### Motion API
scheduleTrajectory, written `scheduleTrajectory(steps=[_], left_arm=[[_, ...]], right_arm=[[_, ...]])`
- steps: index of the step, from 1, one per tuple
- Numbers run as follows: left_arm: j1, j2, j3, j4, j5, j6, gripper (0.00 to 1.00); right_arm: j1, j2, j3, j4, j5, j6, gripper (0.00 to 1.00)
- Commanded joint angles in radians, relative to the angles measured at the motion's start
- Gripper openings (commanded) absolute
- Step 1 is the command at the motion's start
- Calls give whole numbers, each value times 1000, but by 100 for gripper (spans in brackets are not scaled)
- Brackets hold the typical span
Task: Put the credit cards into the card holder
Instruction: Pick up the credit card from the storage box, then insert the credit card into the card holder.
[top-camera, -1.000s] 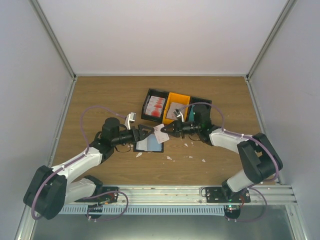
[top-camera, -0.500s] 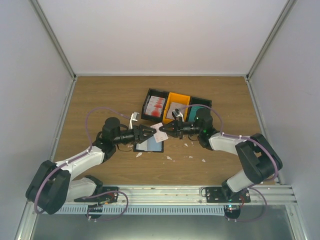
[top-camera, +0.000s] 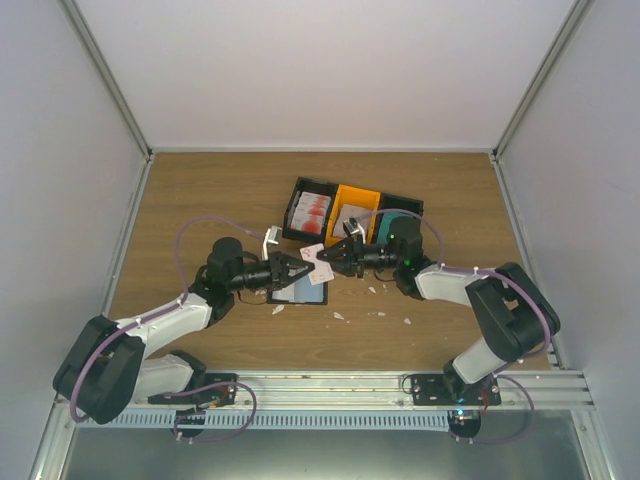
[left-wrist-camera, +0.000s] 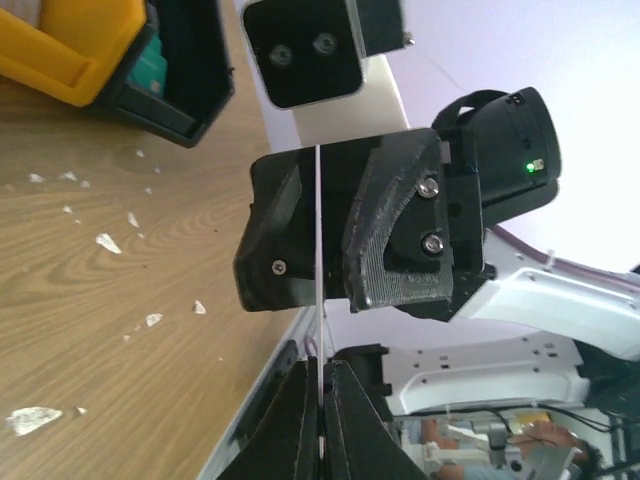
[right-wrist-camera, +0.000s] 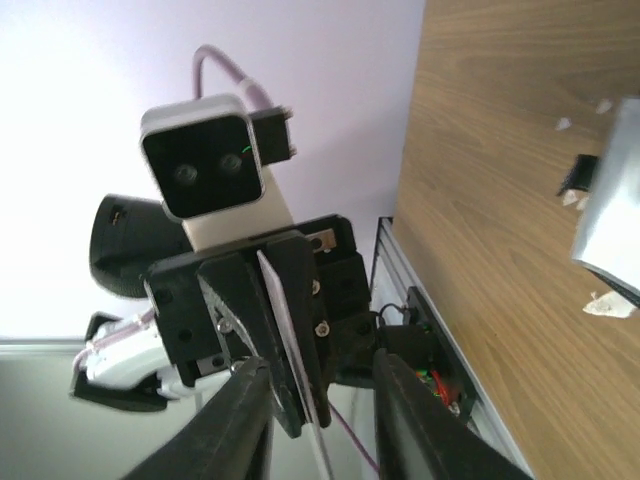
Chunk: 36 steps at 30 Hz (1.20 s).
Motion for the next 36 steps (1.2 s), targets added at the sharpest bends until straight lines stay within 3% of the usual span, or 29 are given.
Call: scheduleTrajectory(steps=[1,4,8,12,17,25,36], left_arm=[[-3,-3,5,-133,-87,192,0],[4,-17,32,-341,-182,347,0],[20,-22,44,-522,-248,486,0],[42,11,70,-637,-276,559,0],[61,51,89,-669,-287,577,0],[74,104,153,-729,-366,633,0],[93,202,169,-674,-305,642,0]], right_arm=[[-2,-36,41,-305,91,-287,40],[-7,-87,89,-615,251,-546,54],[22,-143,125,-879,531,-764,57],[138,-110,189,-1043,773,-877,57],[241,12,277,-1151,985,-919,56],[305,149,389,-1185,1037,-957,54],[315,234,439,-1248,1047,-985,46]])
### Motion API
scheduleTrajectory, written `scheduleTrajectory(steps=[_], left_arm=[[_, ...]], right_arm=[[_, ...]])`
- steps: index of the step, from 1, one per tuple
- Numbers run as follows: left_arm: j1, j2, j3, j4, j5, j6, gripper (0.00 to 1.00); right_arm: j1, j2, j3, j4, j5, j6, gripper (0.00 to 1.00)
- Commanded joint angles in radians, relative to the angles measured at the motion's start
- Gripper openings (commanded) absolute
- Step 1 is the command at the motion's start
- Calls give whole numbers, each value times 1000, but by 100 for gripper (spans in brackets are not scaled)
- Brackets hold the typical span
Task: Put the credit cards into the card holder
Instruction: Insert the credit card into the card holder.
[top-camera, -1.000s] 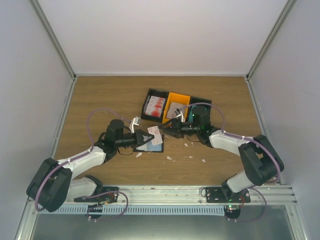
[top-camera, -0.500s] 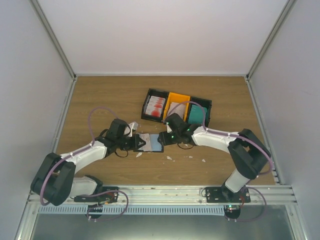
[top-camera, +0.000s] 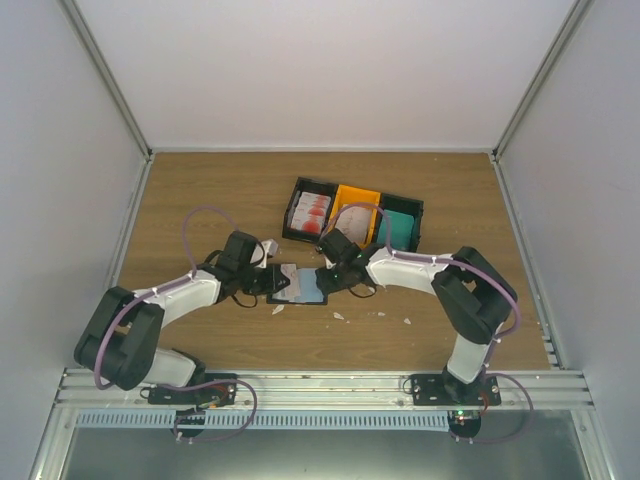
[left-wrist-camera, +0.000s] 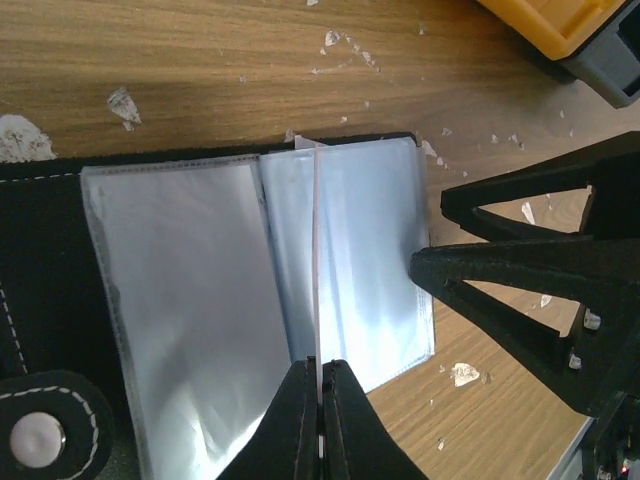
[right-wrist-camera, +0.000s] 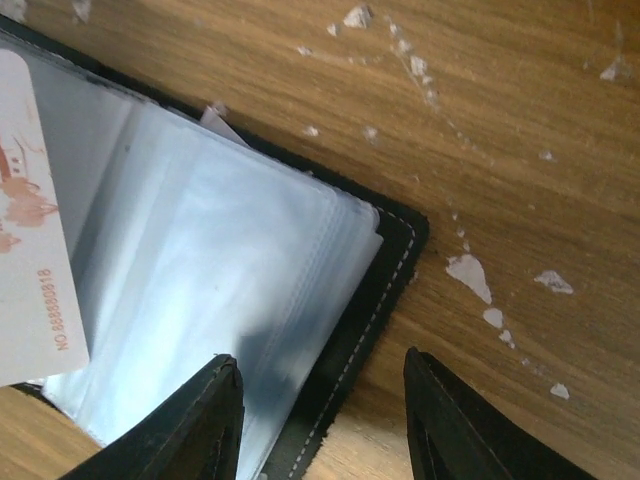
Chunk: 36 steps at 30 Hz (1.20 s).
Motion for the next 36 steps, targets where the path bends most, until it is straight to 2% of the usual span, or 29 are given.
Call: scheduleTrajectory(steps=[1,15,24,36], left_arm=[[18,27,6,49,32,18,0],[58,66,45,-9,151,38,2],[86,160,0,109,275,-26,1],[89,256,-11,195,298,-50,1]], right_arm=[[11,35,23,-48,33,-24,46],[11,74,32,-92,99,-13,39],[11,73,16,-87,101,-1,38],[11,86,2,-83,80,3,36]])
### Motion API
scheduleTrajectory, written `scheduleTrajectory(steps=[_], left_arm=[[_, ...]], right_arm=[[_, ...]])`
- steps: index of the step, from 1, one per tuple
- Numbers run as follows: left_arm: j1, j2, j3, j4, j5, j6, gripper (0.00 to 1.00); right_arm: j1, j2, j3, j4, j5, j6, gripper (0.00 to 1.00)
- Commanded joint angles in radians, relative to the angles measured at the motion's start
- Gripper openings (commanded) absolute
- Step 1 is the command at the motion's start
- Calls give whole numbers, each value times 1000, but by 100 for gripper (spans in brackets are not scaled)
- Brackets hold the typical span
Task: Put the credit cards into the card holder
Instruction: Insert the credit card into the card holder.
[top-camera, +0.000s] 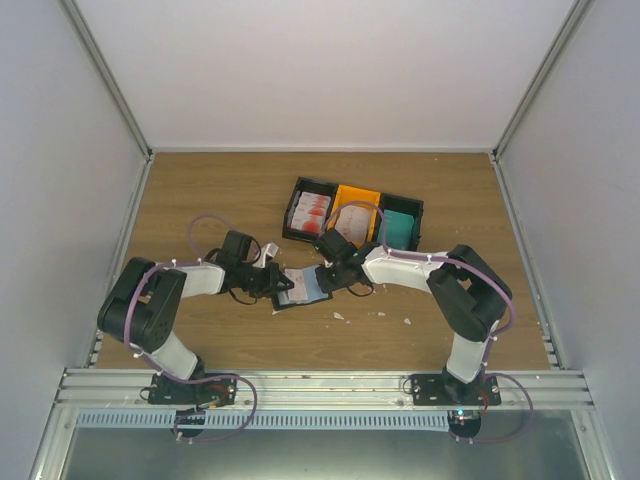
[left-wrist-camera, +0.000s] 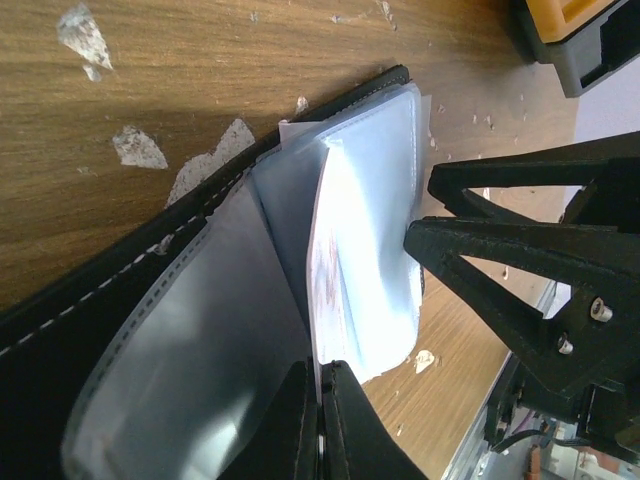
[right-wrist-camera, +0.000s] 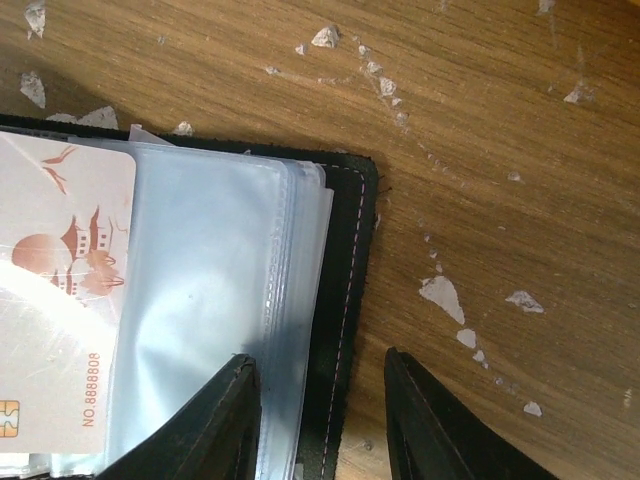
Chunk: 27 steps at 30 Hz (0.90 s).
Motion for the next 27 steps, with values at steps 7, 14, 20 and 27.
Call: scheduleTrajectory(steps=[7,14,20,27], left_arm=[[17,29,-58,131,47,-78,1],[26,-23,-164,263,70,-209,1],[25,-21,-201,367,108,-278,1],[39,9,-168,361,102,-257,1]], right_arm=[[5,56,-38,-45,16,6,28],[5,57,-64,-33,12,15,18],[8,55,-79,-24,3,15,14],[11,59,-86,-10,-6,19,13]])
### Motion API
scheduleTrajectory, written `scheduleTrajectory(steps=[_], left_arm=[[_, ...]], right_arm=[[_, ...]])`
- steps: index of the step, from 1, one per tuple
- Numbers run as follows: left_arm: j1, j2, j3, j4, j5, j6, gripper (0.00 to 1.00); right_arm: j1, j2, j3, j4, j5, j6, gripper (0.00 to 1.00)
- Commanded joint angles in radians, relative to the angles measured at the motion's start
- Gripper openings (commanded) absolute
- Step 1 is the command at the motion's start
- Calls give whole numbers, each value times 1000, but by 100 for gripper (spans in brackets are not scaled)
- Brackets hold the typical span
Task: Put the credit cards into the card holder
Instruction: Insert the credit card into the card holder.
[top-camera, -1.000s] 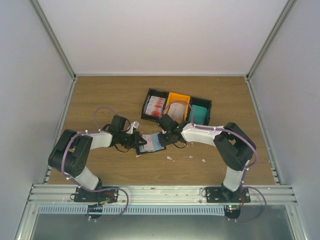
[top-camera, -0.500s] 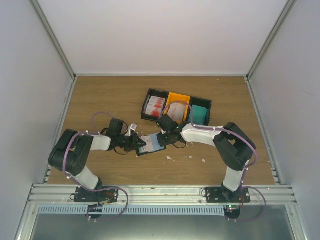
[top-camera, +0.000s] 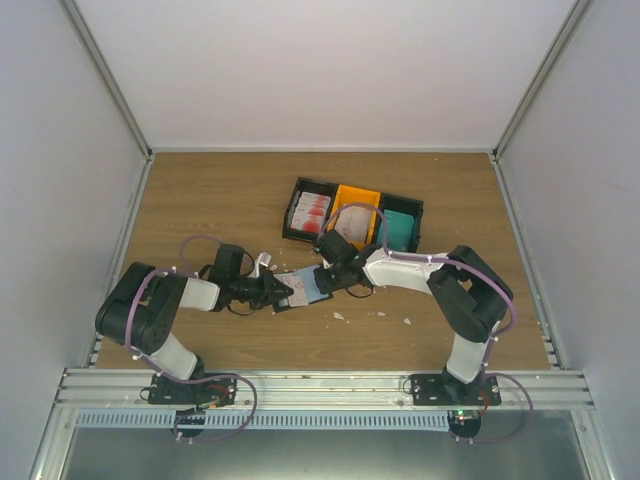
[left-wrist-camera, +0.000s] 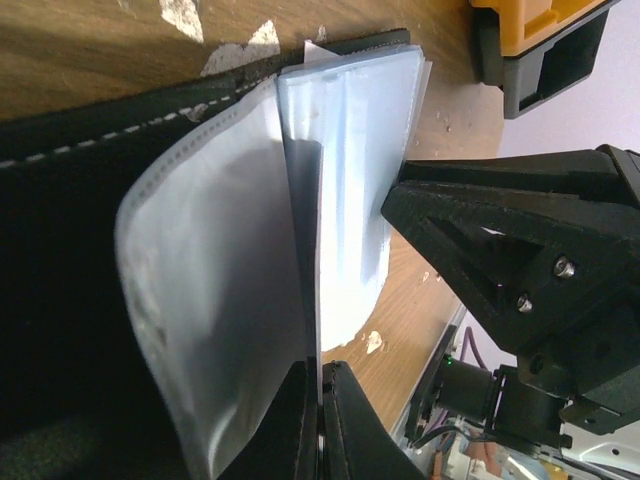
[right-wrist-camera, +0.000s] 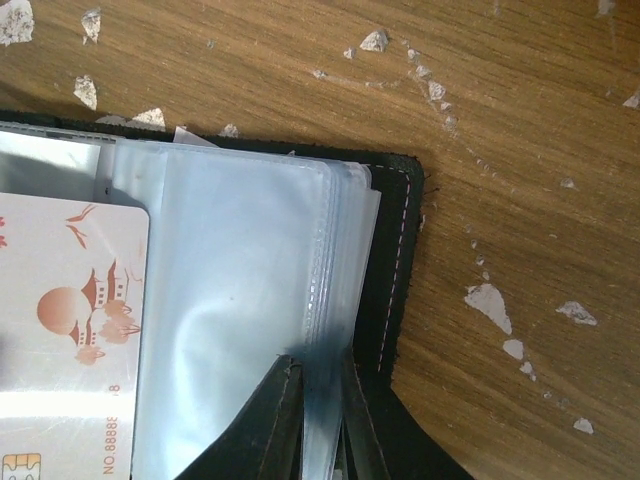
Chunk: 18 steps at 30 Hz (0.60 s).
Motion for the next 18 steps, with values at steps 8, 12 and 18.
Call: scheduleTrajectory(steps=[8,12,18], left_arm=[[16,81,29,107,40,17,1],[17,88,32,123,38,16,1],[19,104,38,151,23,12,1]], right_arm=[[10,67,-60,-68,32,14,13],[10,70,-61,-67,32,17,13],[11,75,-61,-61,32,19,13]])
